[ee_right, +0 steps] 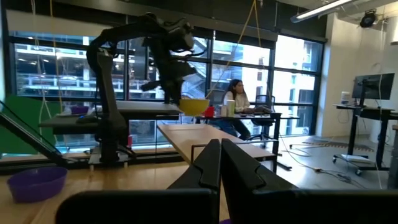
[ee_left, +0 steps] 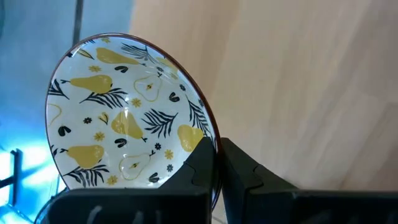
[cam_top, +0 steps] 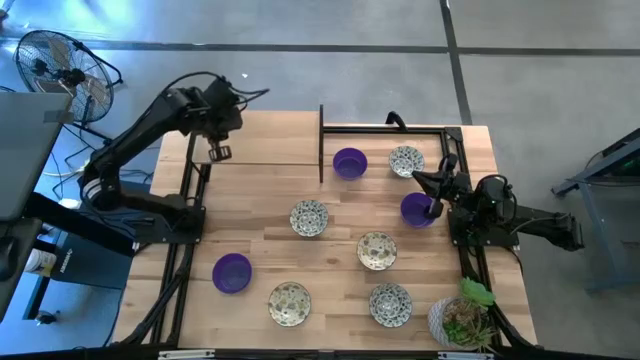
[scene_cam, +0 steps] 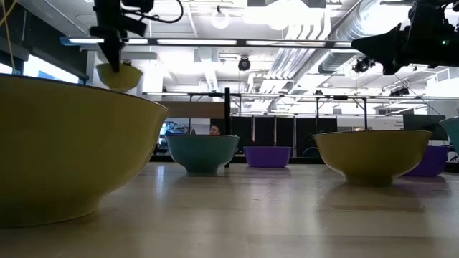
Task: Pick & Place Mini bowls
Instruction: Put the top yellow and white patterned bowl on the shelf
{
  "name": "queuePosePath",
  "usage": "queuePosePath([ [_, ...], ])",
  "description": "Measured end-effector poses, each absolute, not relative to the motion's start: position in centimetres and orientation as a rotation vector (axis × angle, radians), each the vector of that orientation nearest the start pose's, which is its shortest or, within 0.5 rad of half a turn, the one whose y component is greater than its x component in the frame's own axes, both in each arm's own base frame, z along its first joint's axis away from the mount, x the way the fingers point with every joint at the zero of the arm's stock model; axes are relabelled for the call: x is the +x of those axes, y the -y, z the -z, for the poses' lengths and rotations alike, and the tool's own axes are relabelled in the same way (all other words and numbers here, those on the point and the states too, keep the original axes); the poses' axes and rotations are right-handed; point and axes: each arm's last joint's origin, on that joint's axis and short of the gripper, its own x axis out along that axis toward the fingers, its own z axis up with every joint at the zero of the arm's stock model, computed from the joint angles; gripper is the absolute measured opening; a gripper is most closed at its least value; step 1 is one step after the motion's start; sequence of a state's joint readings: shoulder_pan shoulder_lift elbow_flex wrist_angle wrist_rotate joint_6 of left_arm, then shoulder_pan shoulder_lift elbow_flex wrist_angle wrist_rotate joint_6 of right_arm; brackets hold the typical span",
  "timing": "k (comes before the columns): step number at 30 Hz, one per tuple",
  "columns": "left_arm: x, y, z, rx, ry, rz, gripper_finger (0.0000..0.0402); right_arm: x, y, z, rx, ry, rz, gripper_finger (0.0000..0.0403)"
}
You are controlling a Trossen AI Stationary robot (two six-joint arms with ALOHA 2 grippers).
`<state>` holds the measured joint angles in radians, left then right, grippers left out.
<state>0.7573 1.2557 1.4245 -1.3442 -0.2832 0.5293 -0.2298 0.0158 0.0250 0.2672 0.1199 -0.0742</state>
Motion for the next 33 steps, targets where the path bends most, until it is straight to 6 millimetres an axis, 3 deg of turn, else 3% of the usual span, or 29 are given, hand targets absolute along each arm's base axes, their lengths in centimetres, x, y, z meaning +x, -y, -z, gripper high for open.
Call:
queuePosePath([
  [4,13.8,-15.6,-36.5,0.132,-1.386,-0.592,0.0003,9.0,2.4,-19.7,-0.092,0.269,0.335,0.0],
  [13,12.7,-16.2,-33.5,0.056,-1.407,-0.585,0.0003,9.0,2.4,-19.7,-0.093,0.269,0.335,0.0],
  [21,11.5,-17.4,-33.6,0.025,-1.374,-0.616,0.0003,9.0,2.4,-19.7,-0.093,0.268,0.335,0.0],
  [33,11.4,-17.4,-33.5,0.033,-1.385,-0.607,0.0008,9.0,2.4,-19.6,-0.095,0.263,0.335,0.0],
])
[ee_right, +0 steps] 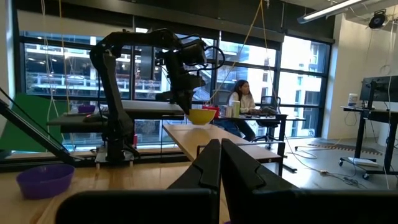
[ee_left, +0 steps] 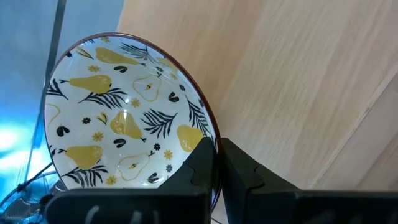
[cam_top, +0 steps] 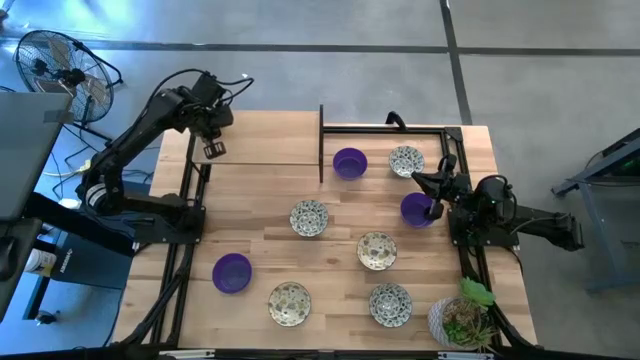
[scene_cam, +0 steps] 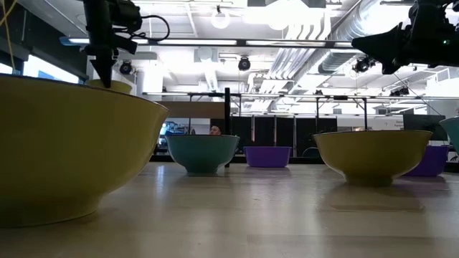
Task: Pick & Place Mini bowls
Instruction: Put the top yellow and white patterned bowl on the shelf
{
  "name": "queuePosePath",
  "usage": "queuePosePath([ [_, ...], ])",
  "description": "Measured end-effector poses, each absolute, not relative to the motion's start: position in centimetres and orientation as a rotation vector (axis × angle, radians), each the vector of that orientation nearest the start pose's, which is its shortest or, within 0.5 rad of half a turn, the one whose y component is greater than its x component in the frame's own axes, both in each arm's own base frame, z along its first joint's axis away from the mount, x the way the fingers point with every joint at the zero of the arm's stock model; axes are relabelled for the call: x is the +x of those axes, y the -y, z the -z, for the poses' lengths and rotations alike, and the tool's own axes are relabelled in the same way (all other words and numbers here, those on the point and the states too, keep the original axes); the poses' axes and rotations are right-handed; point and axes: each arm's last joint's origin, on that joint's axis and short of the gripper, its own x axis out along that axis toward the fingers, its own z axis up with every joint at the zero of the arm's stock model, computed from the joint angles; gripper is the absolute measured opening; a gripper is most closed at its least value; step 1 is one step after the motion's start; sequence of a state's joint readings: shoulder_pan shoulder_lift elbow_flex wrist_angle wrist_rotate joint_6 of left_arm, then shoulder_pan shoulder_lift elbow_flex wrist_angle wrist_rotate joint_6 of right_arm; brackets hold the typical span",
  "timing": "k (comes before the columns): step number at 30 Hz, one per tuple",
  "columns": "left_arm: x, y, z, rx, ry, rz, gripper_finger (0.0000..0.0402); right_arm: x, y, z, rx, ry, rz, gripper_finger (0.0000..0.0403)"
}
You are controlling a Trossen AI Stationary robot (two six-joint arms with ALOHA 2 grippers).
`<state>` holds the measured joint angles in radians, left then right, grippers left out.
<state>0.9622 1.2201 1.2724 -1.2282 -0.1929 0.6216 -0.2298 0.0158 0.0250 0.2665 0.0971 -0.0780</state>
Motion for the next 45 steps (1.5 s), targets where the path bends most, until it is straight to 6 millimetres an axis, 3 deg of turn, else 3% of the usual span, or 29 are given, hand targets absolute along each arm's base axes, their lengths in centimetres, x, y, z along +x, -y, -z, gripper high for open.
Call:
queuePosePath([
  [14,11.5,-17.6,-32.1,0.042,-1.408,-0.604,0.0011,9.0,2.4,-19.6,-0.095,0.263,0.336,0.0],
  [32,10.7,-16.1,-32.8,-0.004,-1.378,-0.595,0.0012,9.0,2.4,-19.6,-0.095,0.263,0.336,0.0],
  [45,10.6,-16.2,-32.9,0.026,-1.387,-0.606,0.0012,9.0,2.4,-19.6,-0.095,0.264,0.336,0.0],
])
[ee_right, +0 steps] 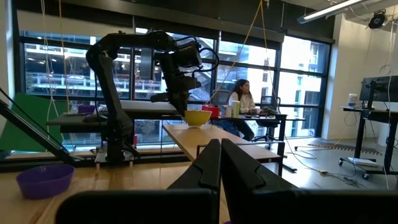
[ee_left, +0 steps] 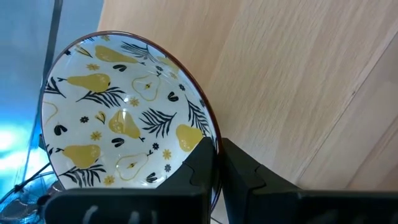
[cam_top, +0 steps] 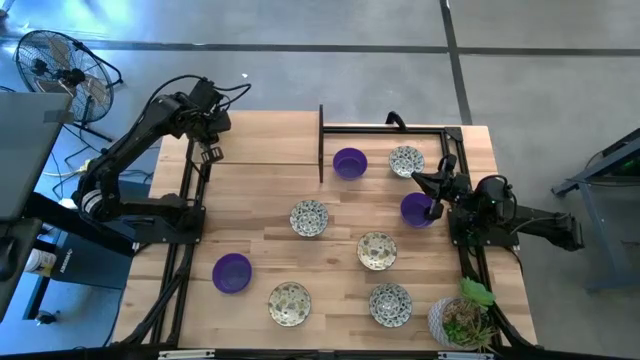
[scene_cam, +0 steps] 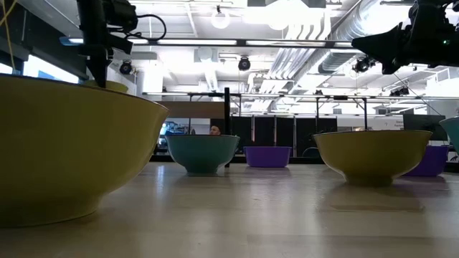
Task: Pick & Place Mini bowls
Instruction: Put the top yellow and white patterned bowl on the shelf
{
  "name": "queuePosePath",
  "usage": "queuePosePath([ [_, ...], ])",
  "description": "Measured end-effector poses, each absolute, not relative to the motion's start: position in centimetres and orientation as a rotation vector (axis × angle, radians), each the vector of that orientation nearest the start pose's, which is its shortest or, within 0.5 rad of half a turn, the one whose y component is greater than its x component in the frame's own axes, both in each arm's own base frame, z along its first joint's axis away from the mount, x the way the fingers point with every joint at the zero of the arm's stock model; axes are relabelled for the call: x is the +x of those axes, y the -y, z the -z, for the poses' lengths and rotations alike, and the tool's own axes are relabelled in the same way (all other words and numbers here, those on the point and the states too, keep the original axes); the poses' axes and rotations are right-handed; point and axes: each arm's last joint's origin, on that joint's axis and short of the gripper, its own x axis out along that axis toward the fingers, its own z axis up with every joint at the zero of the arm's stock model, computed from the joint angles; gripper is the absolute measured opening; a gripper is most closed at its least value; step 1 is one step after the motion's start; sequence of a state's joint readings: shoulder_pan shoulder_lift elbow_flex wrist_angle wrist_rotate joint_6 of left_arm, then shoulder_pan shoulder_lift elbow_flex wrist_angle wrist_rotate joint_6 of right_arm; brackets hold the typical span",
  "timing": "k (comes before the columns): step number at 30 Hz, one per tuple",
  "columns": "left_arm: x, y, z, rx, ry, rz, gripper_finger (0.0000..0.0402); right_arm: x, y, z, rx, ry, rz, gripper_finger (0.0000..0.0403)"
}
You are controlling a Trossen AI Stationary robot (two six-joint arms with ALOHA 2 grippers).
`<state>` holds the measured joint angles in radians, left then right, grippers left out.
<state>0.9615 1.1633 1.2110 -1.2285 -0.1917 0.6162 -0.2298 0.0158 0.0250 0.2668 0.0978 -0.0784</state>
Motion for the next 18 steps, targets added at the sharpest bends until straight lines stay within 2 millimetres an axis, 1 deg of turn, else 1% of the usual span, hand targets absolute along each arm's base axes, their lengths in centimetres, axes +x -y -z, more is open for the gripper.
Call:
queuePosePath([
  [5,10.64,-16.21,-32.86,0.025,-1.387,-0.61,0.002,9.03,2.4,-19.63,-0.095,0.264,0.336,0.0],
  [13,10.59,-16.2,-32.86,0.029,-1.394,-0.613,0.0078,9.03,2.4,-19.63,-0.096,0.264,0.336,0.0],
  [18,10.52,-16.1,-32.82,0.023,-1.404,-0.604,0.0087,9.03,2.4,-19.63,-0.096,0.264,0.336,0.0],
])
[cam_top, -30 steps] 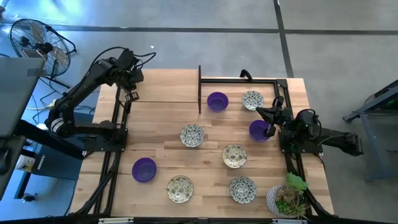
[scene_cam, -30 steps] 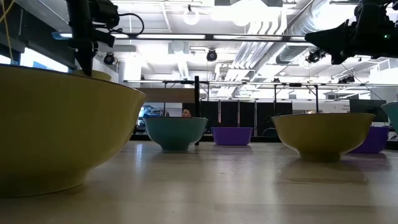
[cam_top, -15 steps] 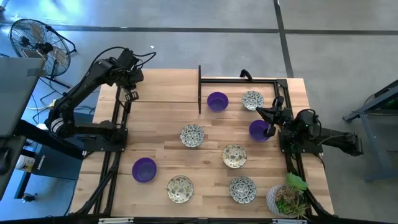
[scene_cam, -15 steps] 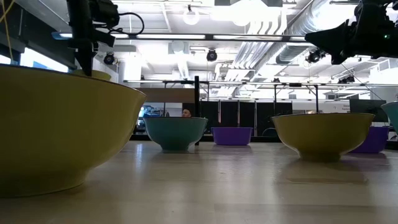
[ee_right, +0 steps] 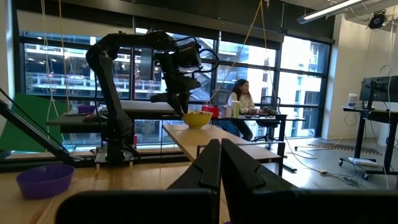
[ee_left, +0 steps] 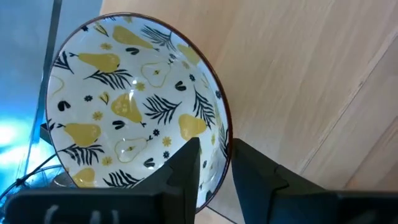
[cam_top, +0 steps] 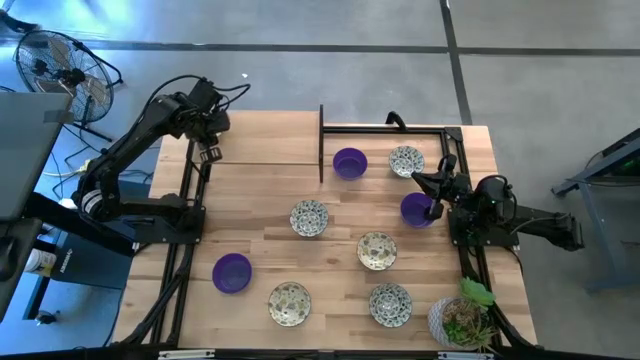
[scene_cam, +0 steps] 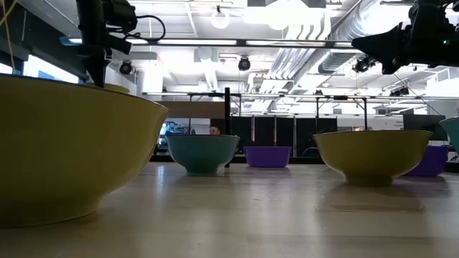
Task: Pick & Place Mini bowls
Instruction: Put the top yellow and white patterned bowl on the shelf, then put the bottom left blue bowl on the shelf
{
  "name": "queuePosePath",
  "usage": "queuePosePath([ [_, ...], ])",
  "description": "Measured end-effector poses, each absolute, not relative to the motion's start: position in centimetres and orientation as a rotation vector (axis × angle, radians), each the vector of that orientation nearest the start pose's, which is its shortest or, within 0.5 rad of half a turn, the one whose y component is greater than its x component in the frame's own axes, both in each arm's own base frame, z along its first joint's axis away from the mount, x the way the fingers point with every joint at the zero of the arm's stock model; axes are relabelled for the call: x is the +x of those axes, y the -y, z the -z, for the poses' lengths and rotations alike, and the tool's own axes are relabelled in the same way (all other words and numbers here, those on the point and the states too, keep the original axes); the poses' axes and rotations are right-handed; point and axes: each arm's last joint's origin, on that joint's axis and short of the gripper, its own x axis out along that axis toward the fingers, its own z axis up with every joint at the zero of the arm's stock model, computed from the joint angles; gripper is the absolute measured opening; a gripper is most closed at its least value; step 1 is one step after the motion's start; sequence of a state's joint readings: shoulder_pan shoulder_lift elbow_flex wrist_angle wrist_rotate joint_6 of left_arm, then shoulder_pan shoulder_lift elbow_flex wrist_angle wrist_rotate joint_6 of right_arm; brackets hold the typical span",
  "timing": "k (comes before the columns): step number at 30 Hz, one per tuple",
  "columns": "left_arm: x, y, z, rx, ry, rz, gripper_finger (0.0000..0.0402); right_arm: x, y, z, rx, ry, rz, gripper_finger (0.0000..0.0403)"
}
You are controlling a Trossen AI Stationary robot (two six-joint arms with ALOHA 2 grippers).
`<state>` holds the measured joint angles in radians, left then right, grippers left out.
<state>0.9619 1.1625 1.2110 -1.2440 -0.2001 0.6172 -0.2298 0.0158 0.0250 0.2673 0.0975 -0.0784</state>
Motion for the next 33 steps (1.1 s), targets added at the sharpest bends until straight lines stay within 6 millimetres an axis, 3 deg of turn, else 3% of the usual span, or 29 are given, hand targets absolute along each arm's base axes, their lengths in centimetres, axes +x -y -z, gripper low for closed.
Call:
queuePosePath([
  [11,10.1,-15.4,-33.1,0.008,-1.427,-0.574,0.0087,9.0,2.4,-19.6,-0.096,0.265,0.337,0.0],
  [21,9.8,-14.7,-38.0,0.077,-1.32,-0.639,0.0087,9.0,2.4,-19.6,-0.096,0.265,0.336,0.0],
  [28,11.0,-12.2,-39.8,0.185,-1.188,-0.587,0.0087,9.0,2.4,-19.6,-0.096,0.265,0.336,0.0],
  [33,13.2,-9.8,-40.8,0.278,-1.032,-0.537,0.0082,9.0,2.4,-19.6,-0.1,0.264,0.335,0.0],
])
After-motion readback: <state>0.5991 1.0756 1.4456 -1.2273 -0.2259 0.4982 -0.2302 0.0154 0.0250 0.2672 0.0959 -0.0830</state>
